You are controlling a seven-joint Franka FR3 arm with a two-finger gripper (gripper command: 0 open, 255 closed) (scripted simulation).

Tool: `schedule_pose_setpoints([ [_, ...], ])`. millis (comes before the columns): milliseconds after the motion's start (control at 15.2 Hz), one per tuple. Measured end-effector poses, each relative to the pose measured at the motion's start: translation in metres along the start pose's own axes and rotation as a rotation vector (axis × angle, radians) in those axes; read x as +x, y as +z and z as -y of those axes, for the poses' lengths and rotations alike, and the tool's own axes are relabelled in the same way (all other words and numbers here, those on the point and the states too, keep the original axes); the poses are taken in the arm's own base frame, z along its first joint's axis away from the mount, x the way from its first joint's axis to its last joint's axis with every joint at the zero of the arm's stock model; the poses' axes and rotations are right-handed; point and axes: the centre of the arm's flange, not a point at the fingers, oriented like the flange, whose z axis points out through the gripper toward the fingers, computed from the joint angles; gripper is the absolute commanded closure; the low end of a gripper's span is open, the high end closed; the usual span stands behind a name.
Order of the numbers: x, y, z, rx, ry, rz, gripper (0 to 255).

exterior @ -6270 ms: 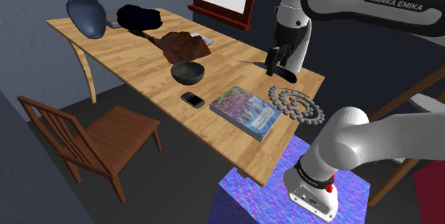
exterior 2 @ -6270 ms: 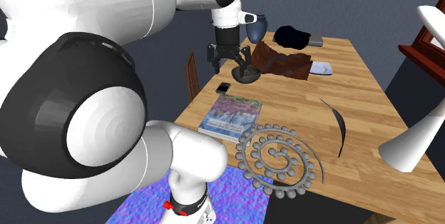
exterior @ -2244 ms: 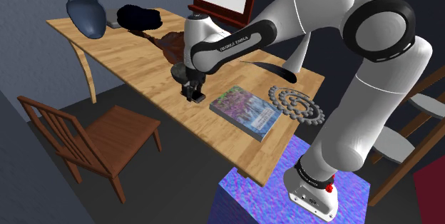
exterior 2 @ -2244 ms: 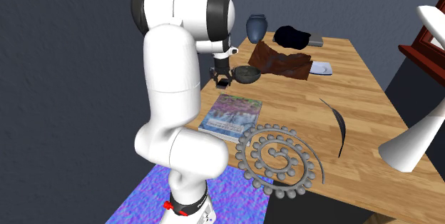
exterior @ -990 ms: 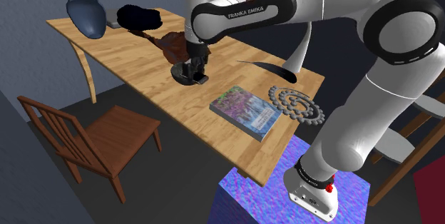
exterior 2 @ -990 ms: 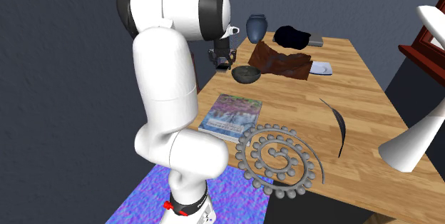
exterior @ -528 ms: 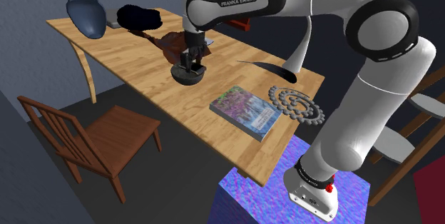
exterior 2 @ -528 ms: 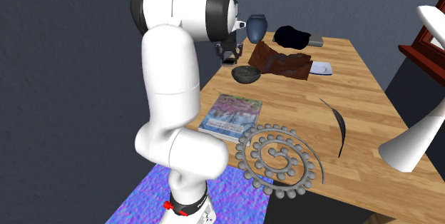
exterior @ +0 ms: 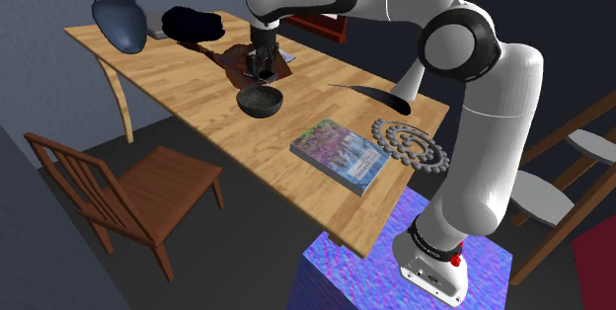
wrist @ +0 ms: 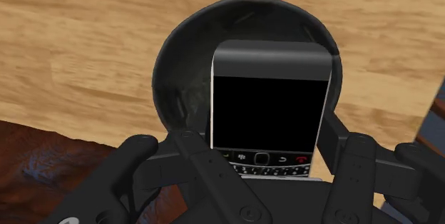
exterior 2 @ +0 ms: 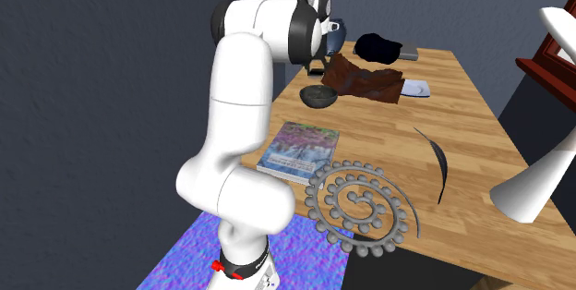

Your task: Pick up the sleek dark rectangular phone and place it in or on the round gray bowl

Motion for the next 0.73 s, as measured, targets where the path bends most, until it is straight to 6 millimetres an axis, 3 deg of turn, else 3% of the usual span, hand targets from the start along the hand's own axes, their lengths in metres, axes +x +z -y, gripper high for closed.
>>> schedule_pose_setpoints([
  [198, 0.008, 0.006, -0.011, 0.0, 0.0, 0.001, 255],
  [726, 0.008, 0.048, -0.009, 0.0, -0.001, 0.001, 255],
])
